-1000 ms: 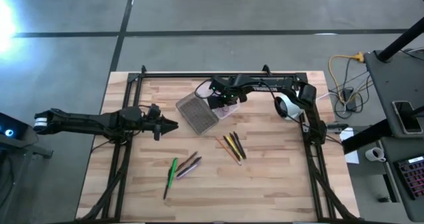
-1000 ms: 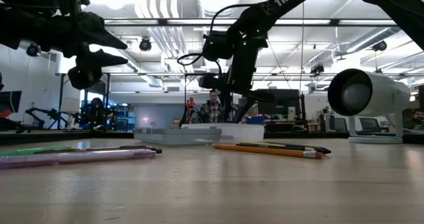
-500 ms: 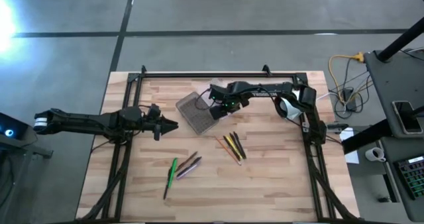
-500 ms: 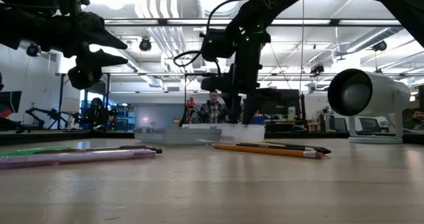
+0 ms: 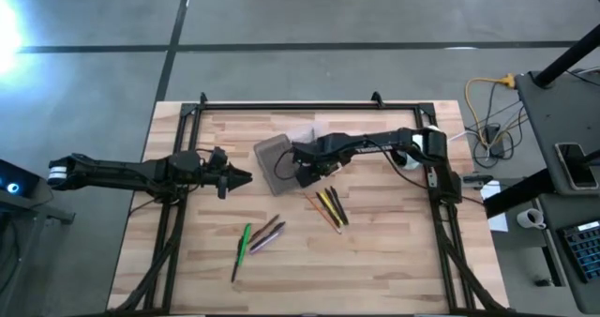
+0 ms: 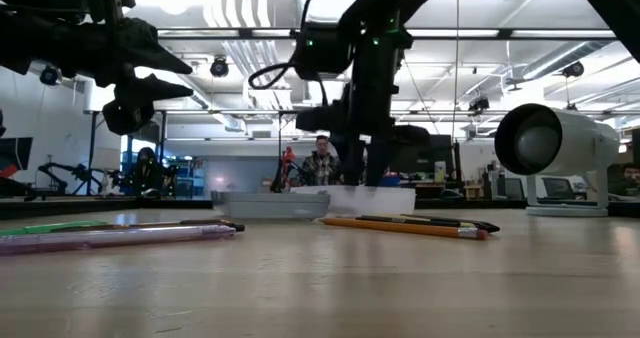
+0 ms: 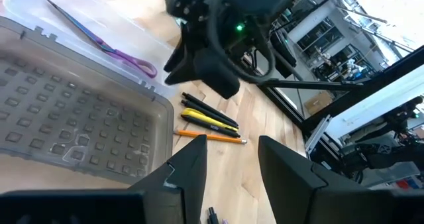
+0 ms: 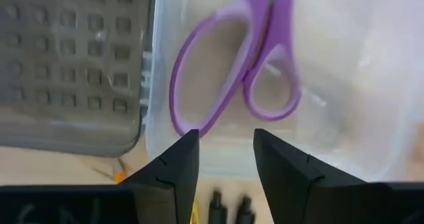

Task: Pick & place school supplies into a supply box
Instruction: Put the black pen into the black supply box

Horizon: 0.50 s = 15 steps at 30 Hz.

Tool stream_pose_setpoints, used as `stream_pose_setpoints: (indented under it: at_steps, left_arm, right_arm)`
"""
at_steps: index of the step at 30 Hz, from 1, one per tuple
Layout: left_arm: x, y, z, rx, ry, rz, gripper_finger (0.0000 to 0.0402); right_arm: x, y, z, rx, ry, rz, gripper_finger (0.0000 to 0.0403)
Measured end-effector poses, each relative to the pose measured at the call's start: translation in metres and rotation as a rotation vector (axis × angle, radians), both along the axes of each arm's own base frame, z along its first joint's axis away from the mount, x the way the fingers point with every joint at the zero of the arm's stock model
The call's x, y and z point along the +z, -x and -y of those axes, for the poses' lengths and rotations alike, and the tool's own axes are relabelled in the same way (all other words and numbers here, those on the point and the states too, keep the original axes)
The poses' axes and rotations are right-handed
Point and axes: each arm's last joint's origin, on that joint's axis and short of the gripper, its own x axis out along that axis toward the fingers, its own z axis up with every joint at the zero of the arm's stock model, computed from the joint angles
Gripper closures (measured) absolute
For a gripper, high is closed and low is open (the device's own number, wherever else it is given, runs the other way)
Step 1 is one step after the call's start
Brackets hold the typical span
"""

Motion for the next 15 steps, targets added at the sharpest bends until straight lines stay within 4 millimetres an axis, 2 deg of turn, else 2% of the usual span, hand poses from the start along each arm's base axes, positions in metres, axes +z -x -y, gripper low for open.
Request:
stream_pose_setpoints:
  at_steps: [4, 8, 11, 15]
  left_arm:
    - [0.0, 0.0, 0.0, 0.0, 0.0, 0.0, 0.0281]
    - [0.0, 0.0, 0.0, 0.0, 0.002, 0.001, 0.0281]
    - [0.0, 0.0, 0.0, 0.013, 0.061, 0.005, 0.0281]
    - [0.0, 0.0, 0.0, 0.016, 0.075, 0.005, 0.0281]
  right_arm:
    - [0.023, 0.005, -0.001, 0.009, 0.14, 0.036, 0.0269]
    - [0.055, 0.017, -0.002, 0.122, 0.188, 0.071, 0.027]
    - [0.072, 0.033, -0.008, 0.229, 0.1, 0.081, 0.0271]
    - [0.07, 0.06, -0.023, 0.265, -0.049, 0.068, 0.0271]
